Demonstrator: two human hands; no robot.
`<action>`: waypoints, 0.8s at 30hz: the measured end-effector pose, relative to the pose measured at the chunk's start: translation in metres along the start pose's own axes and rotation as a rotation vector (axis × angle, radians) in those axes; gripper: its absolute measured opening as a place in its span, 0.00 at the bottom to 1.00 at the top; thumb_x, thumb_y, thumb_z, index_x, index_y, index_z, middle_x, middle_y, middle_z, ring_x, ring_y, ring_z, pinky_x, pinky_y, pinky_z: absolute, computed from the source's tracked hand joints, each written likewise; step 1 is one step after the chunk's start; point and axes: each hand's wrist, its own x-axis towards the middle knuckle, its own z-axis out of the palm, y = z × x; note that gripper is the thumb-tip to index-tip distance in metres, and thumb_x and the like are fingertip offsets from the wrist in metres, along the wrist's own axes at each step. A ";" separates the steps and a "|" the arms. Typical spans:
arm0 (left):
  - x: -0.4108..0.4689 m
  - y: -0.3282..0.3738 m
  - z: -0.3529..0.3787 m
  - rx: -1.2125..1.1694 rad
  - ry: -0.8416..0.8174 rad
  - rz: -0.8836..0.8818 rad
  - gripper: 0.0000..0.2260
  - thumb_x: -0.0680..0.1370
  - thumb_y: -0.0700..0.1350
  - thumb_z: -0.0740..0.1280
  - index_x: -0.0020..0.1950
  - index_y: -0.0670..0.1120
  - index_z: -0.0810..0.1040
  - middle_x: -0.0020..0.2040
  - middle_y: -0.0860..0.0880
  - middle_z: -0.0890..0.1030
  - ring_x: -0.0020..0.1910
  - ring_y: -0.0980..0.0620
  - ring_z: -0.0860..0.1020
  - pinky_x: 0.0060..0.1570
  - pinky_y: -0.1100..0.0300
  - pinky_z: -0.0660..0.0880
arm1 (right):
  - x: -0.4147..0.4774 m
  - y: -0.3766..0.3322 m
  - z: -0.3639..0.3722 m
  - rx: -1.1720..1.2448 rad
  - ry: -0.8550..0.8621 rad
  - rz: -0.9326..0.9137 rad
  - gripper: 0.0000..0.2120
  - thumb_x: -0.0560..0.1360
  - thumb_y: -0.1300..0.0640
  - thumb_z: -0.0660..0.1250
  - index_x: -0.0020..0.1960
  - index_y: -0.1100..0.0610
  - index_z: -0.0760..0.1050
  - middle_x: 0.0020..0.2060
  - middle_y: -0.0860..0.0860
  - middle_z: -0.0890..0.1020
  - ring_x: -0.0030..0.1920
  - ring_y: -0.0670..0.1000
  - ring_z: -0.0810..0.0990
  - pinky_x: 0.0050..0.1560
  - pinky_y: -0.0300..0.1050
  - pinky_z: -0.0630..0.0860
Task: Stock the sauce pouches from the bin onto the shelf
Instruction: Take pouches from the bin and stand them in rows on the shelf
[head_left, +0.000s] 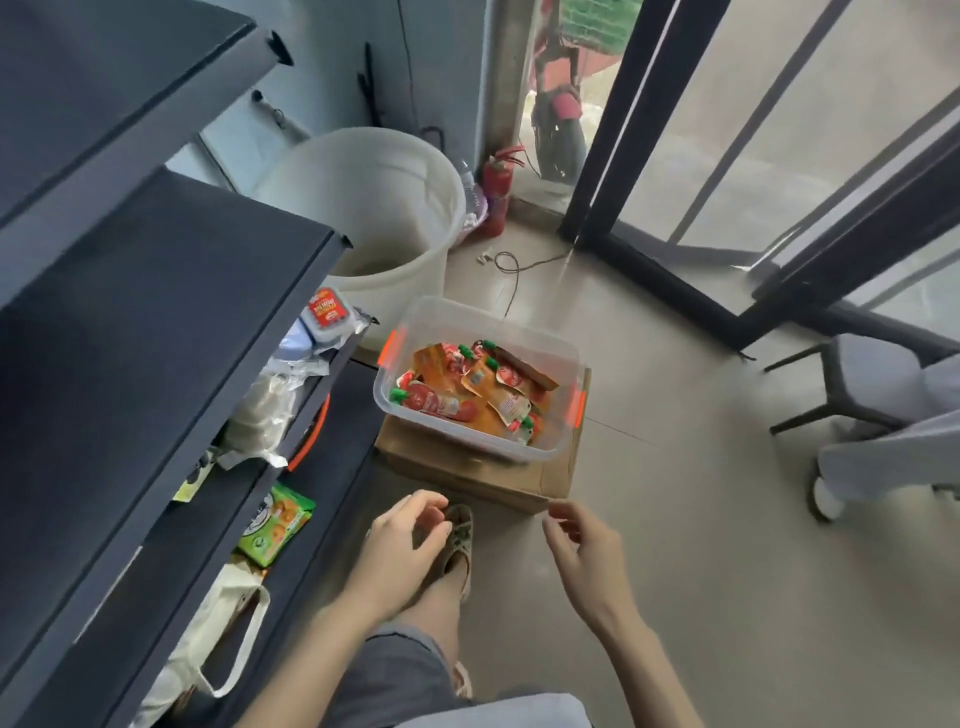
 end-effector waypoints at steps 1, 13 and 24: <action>0.021 0.003 -0.001 0.005 -0.019 -0.020 0.07 0.77 0.45 0.66 0.55 0.50 0.76 0.48 0.54 0.80 0.49 0.55 0.77 0.53 0.57 0.74 | 0.019 -0.002 -0.002 -0.001 -0.009 0.028 0.06 0.76 0.59 0.66 0.52 0.53 0.78 0.44 0.47 0.82 0.44 0.40 0.79 0.43 0.27 0.71; 0.199 0.013 0.017 -0.104 -0.074 -0.269 0.07 0.77 0.45 0.65 0.56 0.49 0.75 0.46 0.54 0.78 0.45 0.60 0.76 0.46 0.63 0.72 | 0.200 -0.009 0.008 -0.008 -0.150 0.187 0.05 0.77 0.59 0.65 0.51 0.56 0.78 0.42 0.48 0.82 0.44 0.47 0.79 0.40 0.24 0.69; 0.314 -0.013 0.116 -0.364 0.073 -0.631 0.07 0.77 0.43 0.66 0.54 0.44 0.75 0.47 0.47 0.79 0.47 0.50 0.77 0.44 0.63 0.73 | 0.342 0.059 0.033 -0.093 -0.334 0.266 0.09 0.78 0.57 0.63 0.53 0.60 0.78 0.47 0.49 0.82 0.46 0.46 0.78 0.43 0.34 0.70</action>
